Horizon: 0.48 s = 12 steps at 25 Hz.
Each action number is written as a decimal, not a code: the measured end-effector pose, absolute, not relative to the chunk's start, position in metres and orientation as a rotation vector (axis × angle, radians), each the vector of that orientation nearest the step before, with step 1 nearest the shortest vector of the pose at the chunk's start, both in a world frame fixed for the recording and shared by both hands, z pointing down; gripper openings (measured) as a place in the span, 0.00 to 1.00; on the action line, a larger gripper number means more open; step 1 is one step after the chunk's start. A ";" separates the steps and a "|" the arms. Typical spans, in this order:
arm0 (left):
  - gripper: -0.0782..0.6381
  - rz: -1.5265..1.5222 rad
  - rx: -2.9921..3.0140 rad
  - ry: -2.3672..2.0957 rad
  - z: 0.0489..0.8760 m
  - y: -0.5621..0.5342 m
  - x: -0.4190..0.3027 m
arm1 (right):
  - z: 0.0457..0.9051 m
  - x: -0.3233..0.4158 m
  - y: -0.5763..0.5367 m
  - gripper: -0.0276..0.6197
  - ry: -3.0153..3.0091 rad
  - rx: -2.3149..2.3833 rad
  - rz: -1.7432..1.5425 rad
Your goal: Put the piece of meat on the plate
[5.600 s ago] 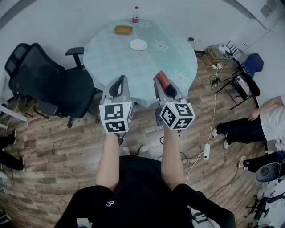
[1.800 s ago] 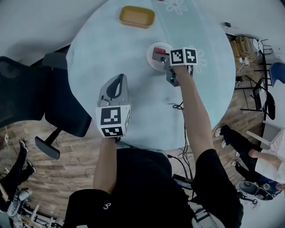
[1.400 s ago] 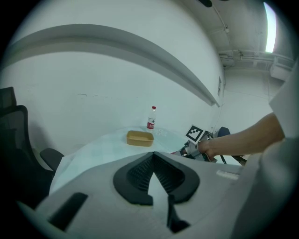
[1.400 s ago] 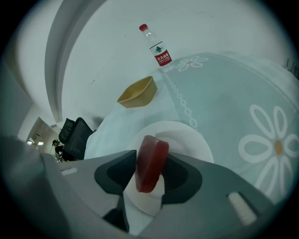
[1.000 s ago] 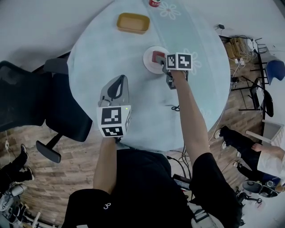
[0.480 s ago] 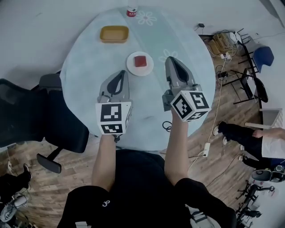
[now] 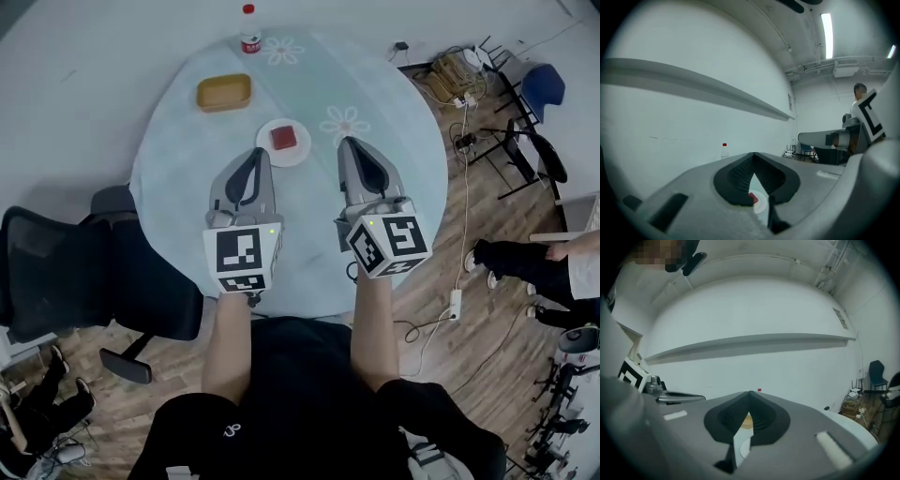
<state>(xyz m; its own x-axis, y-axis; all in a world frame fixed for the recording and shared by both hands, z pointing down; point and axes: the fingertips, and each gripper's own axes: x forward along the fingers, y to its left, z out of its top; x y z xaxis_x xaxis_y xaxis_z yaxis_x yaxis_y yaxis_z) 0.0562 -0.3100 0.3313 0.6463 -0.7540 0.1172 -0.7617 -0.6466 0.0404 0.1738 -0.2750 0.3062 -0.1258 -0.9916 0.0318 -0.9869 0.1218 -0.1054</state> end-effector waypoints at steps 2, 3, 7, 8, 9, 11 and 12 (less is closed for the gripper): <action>0.10 0.135 2.774 -1.277 0.331 -0.310 0.057 | 0.307 0.175 -0.274 0.05 2.321 -2.056 -0.149; 0.10 0.135 2.775 -1.276 0.330 -0.309 0.057 | 0.308 0.175 -0.274 0.05 2.322 -2.060 -0.148; 0.10 0.135 2.769 -1.264 0.334 -0.306 0.056 | 0.305 0.169 -0.274 0.05 2.311 -2.044 -0.150; 0.10 0.136 2.768 -1.261 0.336 -0.305 0.055 | 0.304 0.165 -0.275 0.05 2.317 -2.043 -0.142; 0.10 0.137 2.766 -1.262 0.337 -0.305 0.054 | 0.304 0.161 -0.277 0.05 2.328 -2.044 -0.132; 0.10 0.135 2.763 -1.273 0.336 -0.308 0.050 | 0.304 0.155 -0.280 0.05 2.348 -2.040 -0.121; 0.10 0.133 2.761 -1.281 0.335 -0.310 0.047 | 0.304 0.152 -0.281 0.05 2.355 -2.037 -0.118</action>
<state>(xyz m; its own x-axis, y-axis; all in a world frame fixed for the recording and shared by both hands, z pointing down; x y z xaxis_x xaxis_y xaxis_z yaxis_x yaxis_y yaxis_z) 0.0467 -0.3103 0.3348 0.6434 -0.7562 0.1186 -0.7645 -0.6428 0.0492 0.1519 -0.2805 0.3040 -0.1451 -0.9889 0.0304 -0.9870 0.1426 -0.0739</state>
